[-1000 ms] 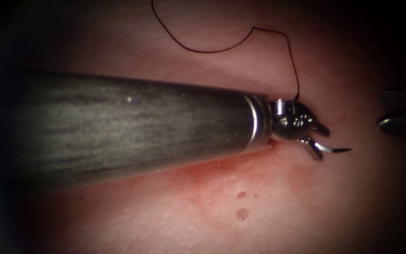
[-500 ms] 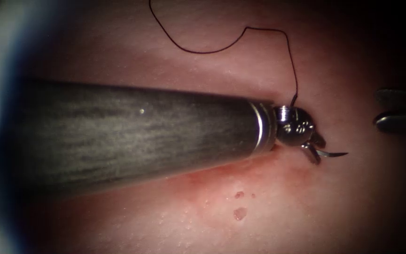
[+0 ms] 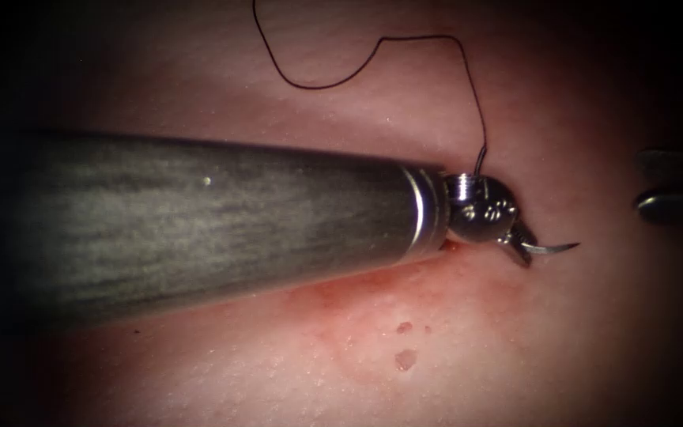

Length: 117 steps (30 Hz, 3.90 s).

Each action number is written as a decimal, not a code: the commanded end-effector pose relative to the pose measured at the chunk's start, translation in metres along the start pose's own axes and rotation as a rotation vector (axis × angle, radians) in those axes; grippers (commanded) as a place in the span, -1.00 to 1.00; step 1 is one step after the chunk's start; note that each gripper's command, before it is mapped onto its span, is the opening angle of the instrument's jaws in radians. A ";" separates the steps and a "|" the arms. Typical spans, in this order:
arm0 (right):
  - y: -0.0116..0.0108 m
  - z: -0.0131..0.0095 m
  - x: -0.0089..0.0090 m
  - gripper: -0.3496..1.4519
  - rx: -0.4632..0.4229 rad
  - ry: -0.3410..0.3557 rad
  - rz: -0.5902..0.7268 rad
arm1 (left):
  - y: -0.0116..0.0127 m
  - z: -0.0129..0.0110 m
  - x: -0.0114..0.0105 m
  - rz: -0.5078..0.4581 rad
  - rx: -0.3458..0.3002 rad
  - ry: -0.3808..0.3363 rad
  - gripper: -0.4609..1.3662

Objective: Wound Closure
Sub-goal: Grab the needle from the skin using the left tool, then pass the needle over to the right grasper

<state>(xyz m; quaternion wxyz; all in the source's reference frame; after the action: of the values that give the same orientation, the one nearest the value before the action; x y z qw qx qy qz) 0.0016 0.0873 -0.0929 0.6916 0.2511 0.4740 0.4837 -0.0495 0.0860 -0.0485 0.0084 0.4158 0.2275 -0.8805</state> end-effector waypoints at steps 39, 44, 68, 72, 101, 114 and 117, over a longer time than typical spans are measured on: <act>-0.0013 0.0075 -0.0009 0.45 0.066 0.133 0.188 | 0.0059 -0.0127 -0.0053 0.555 0.089 0.569 -0.88; -0.0013 0.0083 -0.0007 0.44 0.073 0.165 0.231 | 0.0061 -0.0131 -0.0053 0.614 0.123 0.605 -0.88; -0.0022 0.0123 -0.0015 0.45 0.147 0.148 0.329 | 0.0091 -0.0170 -0.0035 0.735 0.179 0.689 -0.88; -0.0024 0.0131 -0.0017 0.45 0.151 0.145 0.347 | 0.0094 -0.0173 -0.0033 0.765 0.189 0.695 -0.88; -0.0051 0.0199 -0.0020 0.44 0.193 0.118 0.443 | 0.0112 -0.0177 -0.0002 0.969 0.247 0.711 -0.88; -0.0062 0.0213 -0.0024 0.42 0.212 0.109 0.442 | 0.0112 -0.0176 0.0001 0.979 0.257 0.713 -0.88; -0.0064 0.0216 -0.0023 0.41 0.212 0.111 0.441 | 0.0111 -0.0176 0.0001 0.979 0.257 0.714 -0.88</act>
<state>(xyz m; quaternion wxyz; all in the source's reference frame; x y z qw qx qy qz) 0.0237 0.0849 -0.0879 0.5123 0.3935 0.4931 0.5827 -0.0345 0.0832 -0.0627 0.2834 0.7390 -0.1100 -0.6012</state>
